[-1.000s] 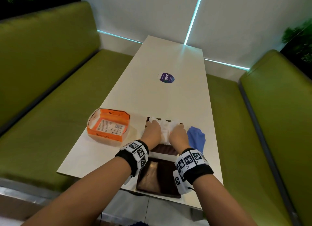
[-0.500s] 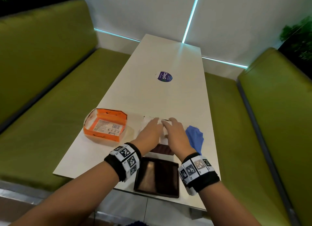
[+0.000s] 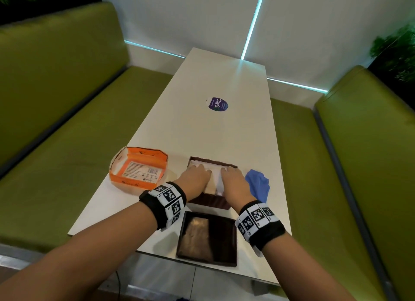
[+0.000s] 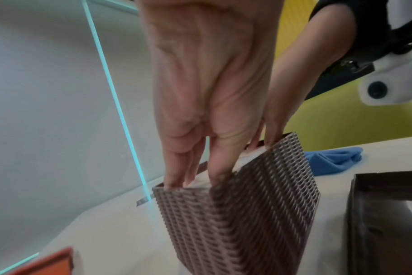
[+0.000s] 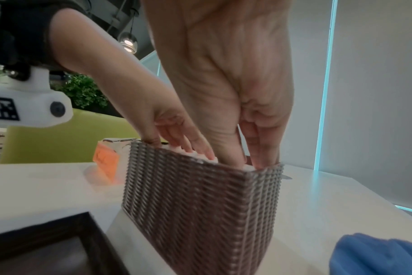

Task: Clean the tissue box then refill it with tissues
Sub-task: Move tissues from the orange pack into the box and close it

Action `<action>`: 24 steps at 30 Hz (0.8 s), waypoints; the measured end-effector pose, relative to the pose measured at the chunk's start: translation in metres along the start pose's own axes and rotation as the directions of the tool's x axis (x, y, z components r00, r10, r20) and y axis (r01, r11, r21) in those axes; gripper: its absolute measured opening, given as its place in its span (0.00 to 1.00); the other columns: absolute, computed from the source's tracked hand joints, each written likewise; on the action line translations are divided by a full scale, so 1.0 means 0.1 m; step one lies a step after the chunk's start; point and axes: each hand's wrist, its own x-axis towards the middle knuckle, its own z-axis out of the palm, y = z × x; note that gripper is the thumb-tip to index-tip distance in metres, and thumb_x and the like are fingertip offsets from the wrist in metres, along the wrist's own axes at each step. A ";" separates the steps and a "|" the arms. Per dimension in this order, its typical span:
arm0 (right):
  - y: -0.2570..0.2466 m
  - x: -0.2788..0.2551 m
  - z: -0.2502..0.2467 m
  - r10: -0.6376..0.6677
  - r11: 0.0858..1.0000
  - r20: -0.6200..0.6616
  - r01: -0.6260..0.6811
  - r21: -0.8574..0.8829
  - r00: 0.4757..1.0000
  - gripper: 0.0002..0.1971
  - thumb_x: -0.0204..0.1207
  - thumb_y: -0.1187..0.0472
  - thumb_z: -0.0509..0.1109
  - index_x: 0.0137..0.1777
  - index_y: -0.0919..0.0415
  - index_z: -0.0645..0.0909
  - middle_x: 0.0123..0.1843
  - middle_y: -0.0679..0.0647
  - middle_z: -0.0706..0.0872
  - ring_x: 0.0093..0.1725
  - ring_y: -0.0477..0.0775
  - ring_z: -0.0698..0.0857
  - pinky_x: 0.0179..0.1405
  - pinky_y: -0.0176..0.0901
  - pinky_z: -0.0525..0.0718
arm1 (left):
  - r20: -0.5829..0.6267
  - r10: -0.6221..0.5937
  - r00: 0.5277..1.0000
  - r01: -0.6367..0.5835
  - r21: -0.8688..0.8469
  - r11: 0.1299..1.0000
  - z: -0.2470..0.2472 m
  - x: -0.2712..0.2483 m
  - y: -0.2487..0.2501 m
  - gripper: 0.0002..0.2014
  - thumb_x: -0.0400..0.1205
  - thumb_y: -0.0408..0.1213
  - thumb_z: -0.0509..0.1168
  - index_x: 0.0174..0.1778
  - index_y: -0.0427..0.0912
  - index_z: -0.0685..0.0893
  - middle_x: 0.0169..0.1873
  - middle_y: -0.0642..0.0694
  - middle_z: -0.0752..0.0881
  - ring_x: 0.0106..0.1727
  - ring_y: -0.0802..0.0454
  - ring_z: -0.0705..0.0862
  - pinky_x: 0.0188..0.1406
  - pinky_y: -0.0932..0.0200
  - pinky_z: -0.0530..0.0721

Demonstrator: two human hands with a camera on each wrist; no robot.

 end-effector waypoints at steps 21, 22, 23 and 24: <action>0.10 -0.09 -0.20 0.109 0.992 0.106 -0.100 -0.082 0.988 0.13 0.76 0.53 0.71 0.58 0.54 0.82 0.63 0.53 0.86 0.83 0.66 0.57 0.78 0.58 0.59 | 0.070 0.008 0.998 -0.014 0.082 0.997 -0.11 -0.08 -0.20 0.28 0.83 0.30 0.56 0.80 0.44 0.63 0.72 0.39 0.76 0.71 0.37 0.77 0.76 0.22 0.42; 0.13 -0.09 -0.20 0.103 0.994 0.101 -0.097 -0.055 0.990 0.14 0.74 0.51 0.72 0.58 0.54 0.82 0.62 0.53 0.87 0.83 0.67 0.57 0.77 0.58 0.60 | 0.066 0.013 0.998 -0.017 0.072 0.997 -0.14 -0.11 -0.21 0.27 0.82 0.28 0.56 0.80 0.43 0.64 0.73 0.39 0.75 0.72 0.37 0.76 0.77 0.23 0.43; 0.16 -0.10 -0.20 0.095 0.995 0.090 -0.093 -0.028 0.991 0.16 0.74 0.50 0.74 0.59 0.54 0.81 0.63 0.52 0.86 0.83 0.67 0.57 0.76 0.58 0.60 | 0.068 0.017 0.998 -0.022 0.060 0.998 -0.17 -0.15 -0.21 0.28 0.81 0.25 0.56 0.80 0.41 0.65 0.73 0.39 0.74 0.73 0.37 0.75 0.78 0.23 0.44; 0.18 -0.12 -0.20 0.089 0.996 0.073 -0.090 -0.001 0.993 0.19 0.73 0.49 0.74 0.62 0.54 0.80 0.64 0.51 0.86 0.83 0.67 0.56 0.75 0.57 0.60 | 0.070 0.021 0.997 -0.024 0.049 0.998 -0.21 -0.19 -0.20 0.30 0.80 0.23 0.57 0.80 0.40 0.64 0.74 0.38 0.72 0.74 0.37 0.75 0.78 0.24 0.44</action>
